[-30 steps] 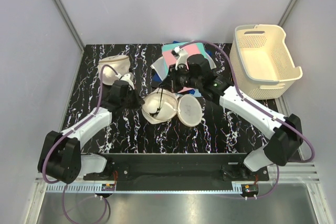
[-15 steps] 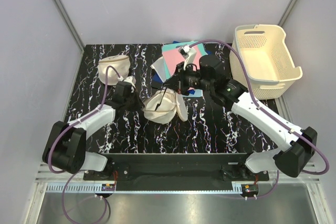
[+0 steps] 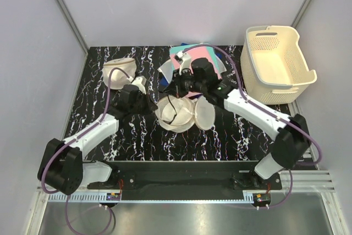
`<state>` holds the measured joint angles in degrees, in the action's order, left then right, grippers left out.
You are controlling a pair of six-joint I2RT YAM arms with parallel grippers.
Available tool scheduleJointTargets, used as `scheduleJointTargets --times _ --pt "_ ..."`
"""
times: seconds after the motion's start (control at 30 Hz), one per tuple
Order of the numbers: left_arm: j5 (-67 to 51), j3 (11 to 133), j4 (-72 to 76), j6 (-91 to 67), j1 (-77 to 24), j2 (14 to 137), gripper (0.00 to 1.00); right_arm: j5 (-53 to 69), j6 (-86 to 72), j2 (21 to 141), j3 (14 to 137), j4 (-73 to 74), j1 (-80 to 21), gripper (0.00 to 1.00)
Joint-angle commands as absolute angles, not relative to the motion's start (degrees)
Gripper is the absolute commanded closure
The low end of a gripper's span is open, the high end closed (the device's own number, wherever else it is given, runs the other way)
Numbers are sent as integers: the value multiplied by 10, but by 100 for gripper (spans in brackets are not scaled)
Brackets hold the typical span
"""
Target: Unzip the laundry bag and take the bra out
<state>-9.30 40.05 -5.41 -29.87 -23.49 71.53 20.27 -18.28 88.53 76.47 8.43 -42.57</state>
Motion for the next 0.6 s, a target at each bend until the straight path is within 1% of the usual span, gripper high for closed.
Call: scheduleJointTargets --times 0.0,0.07,0.27,0.4,0.57 --pt "-112 420 -14 -282 -249 700 100 235 -190 938 816 49 -426 100" --pt "-116 420 -15 -278 -252 704 100 243 -192 942 831 49 -425 100" --pt "-124 419 -10 -279 -254 719 100 247 -182 904 853 39 -426 100" --pt "-128 425 -9 -279 -254 732 100 294 -189 867 839 8 -426 100" --pt "-128 426 -11 -280 -255 739 100 278 -176 831 821 5 -426 100"
